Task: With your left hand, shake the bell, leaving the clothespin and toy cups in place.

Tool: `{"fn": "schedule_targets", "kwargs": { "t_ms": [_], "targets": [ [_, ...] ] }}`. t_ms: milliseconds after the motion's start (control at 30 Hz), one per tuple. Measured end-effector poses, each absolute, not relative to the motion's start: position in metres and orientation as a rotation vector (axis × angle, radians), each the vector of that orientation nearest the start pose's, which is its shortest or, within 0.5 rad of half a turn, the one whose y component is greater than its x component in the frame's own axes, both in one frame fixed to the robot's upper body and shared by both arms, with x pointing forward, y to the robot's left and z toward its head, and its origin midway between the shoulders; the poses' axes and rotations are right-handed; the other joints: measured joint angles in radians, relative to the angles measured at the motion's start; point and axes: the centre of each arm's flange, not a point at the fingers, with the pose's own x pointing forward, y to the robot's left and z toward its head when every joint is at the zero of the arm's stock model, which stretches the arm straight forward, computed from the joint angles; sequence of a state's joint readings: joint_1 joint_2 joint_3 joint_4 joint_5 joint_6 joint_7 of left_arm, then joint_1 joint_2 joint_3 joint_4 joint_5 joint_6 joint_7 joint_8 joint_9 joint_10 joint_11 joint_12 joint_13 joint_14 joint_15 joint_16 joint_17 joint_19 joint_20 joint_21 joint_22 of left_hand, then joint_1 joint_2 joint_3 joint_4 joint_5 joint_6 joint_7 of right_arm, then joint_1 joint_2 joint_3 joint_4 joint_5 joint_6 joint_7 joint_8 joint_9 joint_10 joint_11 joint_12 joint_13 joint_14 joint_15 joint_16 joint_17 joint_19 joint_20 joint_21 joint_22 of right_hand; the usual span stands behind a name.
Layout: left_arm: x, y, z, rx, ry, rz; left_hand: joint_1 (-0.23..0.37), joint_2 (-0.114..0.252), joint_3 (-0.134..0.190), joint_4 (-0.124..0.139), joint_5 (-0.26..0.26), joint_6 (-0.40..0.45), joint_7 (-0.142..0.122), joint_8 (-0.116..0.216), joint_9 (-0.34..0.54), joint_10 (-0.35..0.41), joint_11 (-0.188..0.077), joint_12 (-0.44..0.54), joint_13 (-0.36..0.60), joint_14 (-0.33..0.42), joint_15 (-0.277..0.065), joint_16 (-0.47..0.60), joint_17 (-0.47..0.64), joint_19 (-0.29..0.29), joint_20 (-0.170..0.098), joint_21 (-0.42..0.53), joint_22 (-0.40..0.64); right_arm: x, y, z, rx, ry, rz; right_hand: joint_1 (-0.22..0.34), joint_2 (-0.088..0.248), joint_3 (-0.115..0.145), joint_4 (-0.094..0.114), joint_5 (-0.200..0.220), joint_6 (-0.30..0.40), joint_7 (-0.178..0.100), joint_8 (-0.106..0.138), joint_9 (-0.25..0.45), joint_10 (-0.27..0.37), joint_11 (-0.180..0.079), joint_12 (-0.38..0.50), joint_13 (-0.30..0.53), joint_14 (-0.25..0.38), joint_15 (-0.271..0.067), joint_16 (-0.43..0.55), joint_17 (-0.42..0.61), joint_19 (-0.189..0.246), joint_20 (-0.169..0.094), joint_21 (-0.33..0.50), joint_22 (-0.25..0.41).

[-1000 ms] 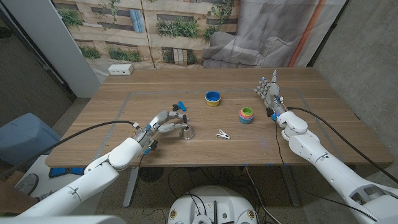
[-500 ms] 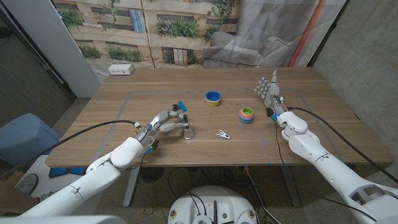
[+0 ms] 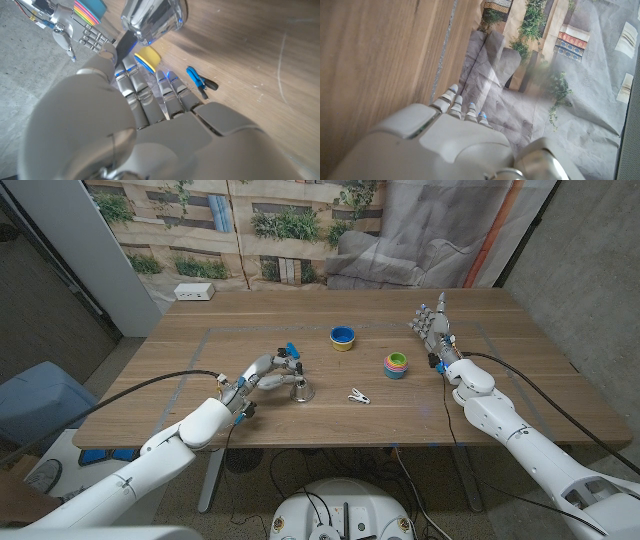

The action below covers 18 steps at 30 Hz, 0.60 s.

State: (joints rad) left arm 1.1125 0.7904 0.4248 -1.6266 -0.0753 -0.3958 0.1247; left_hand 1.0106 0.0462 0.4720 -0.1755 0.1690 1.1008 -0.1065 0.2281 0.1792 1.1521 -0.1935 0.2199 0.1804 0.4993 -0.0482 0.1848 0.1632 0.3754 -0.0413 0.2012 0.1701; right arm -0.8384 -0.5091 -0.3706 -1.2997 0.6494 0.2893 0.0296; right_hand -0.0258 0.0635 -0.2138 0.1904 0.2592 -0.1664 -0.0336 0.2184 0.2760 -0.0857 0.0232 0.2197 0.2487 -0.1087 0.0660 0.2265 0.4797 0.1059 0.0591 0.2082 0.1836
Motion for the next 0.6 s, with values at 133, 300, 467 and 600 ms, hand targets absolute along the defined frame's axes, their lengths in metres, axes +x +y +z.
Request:
{"fn": "schedule_targets", "kwargs": {
  "t_ms": [133,300,467,600],
  "targets": [
    [0.559,0.257,-0.088,0.674,-0.731,-0.284,0.005,0.005,-0.005,0.003,-0.003,0.005,0.005,-0.003,0.000,0.005,0.006,0.004,0.000,0.003,0.003,0.000,0.001,0.006,-0.004,0.006,0.000,0.653,-0.290,-0.027,0.042,-0.594,0.207,0.000,0.000,0.000,0.000,0.000,0.000,0.000,0.000,0.000,0.000,0.000,0.000,0.000,0.000,0.000,0.000,0.000,0.000,0.000,0.000,0.000],
    [0.558,0.254,-0.084,0.679,-0.752,-0.281,0.006,0.006,-0.008,0.000,-0.003,0.011,0.000,-0.006,0.000,0.006,0.006,0.004,0.000,0.008,-0.002,0.000,0.002,0.014,-0.003,0.006,0.000,0.653,-0.290,-0.027,0.041,-0.594,0.207,0.000,0.000,0.000,0.000,0.000,0.000,0.000,0.000,0.000,0.000,0.000,0.000,0.000,0.000,0.000,0.000,0.000,0.000,0.000,0.000,0.000],
    [0.557,0.246,-0.066,0.678,-0.808,-0.270,0.006,0.006,-0.012,0.003,-0.003,0.015,0.004,-0.006,0.000,0.009,0.009,0.004,0.000,0.014,0.003,0.000,0.002,0.015,-0.004,0.006,0.000,0.653,-0.290,-0.027,0.042,-0.594,0.207,0.000,0.000,0.000,0.000,0.000,-0.004,0.004,0.000,0.000,0.000,0.000,0.000,0.000,0.000,0.000,0.000,0.000,0.000,0.000,0.000,0.000],
    [0.557,0.245,-0.059,0.686,-0.833,-0.258,0.007,0.006,-0.012,0.003,-0.004,0.015,0.004,-0.006,0.002,0.009,0.009,0.004,-0.001,0.014,0.003,0.000,0.002,0.014,-0.003,0.006,0.000,0.653,-0.290,-0.027,0.042,-0.594,0.207,0.000,0.000,0.000,0.000,0.000,-0.004,0.004,0.000,0.000,0.000,0.000,0.000,0.000,0.000,0.000,0.000,0.000,0.000,0.000,0.000,0.000]
  ]
}}
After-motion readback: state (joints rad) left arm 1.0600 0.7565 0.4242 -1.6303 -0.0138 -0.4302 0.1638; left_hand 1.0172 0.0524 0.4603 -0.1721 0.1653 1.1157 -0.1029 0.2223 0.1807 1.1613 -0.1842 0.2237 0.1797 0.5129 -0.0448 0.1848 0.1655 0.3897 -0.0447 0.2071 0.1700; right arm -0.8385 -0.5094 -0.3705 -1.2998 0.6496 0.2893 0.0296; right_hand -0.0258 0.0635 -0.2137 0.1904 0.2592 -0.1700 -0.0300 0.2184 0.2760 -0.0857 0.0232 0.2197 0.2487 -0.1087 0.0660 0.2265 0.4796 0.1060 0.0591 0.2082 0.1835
